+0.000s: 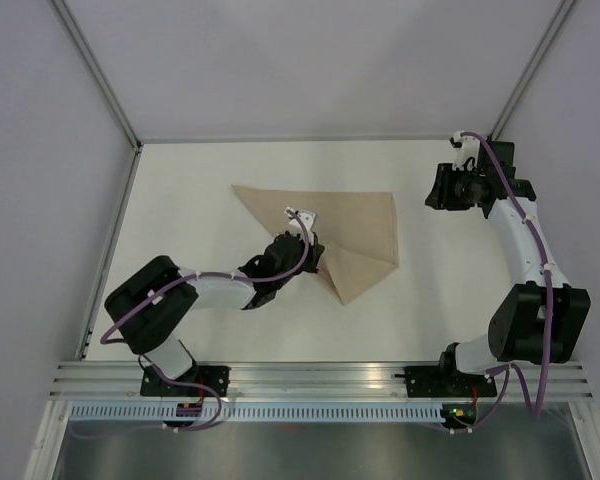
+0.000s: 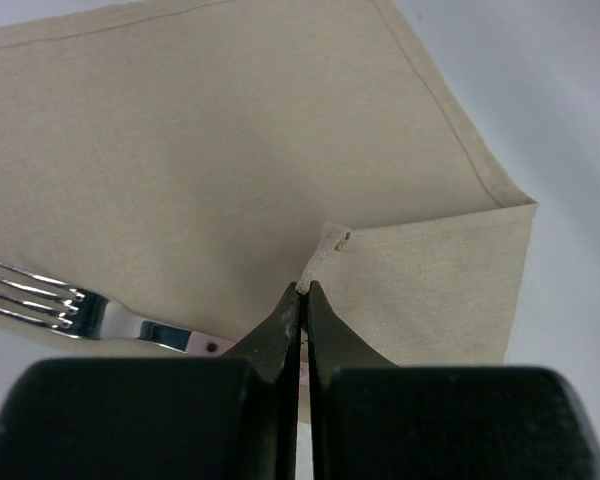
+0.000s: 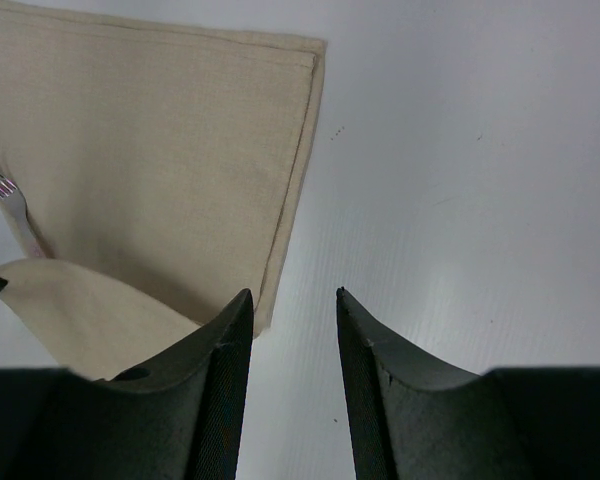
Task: Fold the napkin, place the utensils inside, and roll it up
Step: Fold the napkin
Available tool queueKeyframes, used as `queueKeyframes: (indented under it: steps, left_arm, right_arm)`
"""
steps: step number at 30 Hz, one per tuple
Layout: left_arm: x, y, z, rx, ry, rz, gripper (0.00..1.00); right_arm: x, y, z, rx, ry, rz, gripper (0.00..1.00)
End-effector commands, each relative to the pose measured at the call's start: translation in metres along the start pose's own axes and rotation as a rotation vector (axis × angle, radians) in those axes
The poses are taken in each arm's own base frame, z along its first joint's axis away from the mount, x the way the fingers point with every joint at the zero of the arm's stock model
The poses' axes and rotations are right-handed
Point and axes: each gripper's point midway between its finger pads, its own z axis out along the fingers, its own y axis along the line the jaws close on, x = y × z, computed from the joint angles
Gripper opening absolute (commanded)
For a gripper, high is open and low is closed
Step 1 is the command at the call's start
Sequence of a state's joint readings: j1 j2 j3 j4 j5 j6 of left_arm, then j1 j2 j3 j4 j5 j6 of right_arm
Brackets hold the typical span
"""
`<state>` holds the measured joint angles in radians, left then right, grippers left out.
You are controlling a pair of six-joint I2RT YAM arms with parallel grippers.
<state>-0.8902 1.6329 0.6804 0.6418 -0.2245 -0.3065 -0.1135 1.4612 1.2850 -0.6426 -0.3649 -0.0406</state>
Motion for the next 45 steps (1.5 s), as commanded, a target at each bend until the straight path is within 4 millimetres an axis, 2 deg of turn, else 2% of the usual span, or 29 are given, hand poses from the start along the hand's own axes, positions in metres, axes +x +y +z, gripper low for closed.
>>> queueKeyframes:
  steps: [1, 7, 13, 24, 37, 40, 45]
  left_arm:
    - [-0.012, 0.019, -0.003, -0.025, -0.006, -0.116, 0.02]
    - [-0.012, 0.050, -0.004, -0.079, 0.005, -0.156, 0.02]
    - [-0.014, 0.071, -0.003, -0.114, 0.011, -0.189, 0.02]
    - [-0.016, 0.096, -0.002, -0.150, 0.012, -0.243, 0.02]
    - [-0.012, 0.113, 0.002, -0.159, 0.029, -0.289, 0.02]
    - [-0.014, 0.117, 0.005, -0.157, 0.034, -0.302, 0.07]
    - [-0.018, 0.121, 0.008, -0.157, 0.039, -0.302, 0.40]
  right_arm:
    - [-0.009, 0.001, -0.006, 0.002, -0.045, -0.016, 0.45]
    - [-0.007, 0.001, -0.005, -0.001, -0.036, -0.012, 0.45]
    - [-0.007, 0.001, -0.004, -0.004, -0.035, -0.012, 0.45]
    - [-0.005, 0.001, -0.002, -0.007, -0.025, -0.014, 0.45]
    - [-0.002, 0.001, 0.002, -0.015, -0.012, -0.012, 0.45]
    - [-0.001, 0.001, 0.002, -0.017, -0.009, -0.014, 0.45]
    - [0.000, 0.002, 0.002, -0.020, -0.005, -0.015, 0.45]
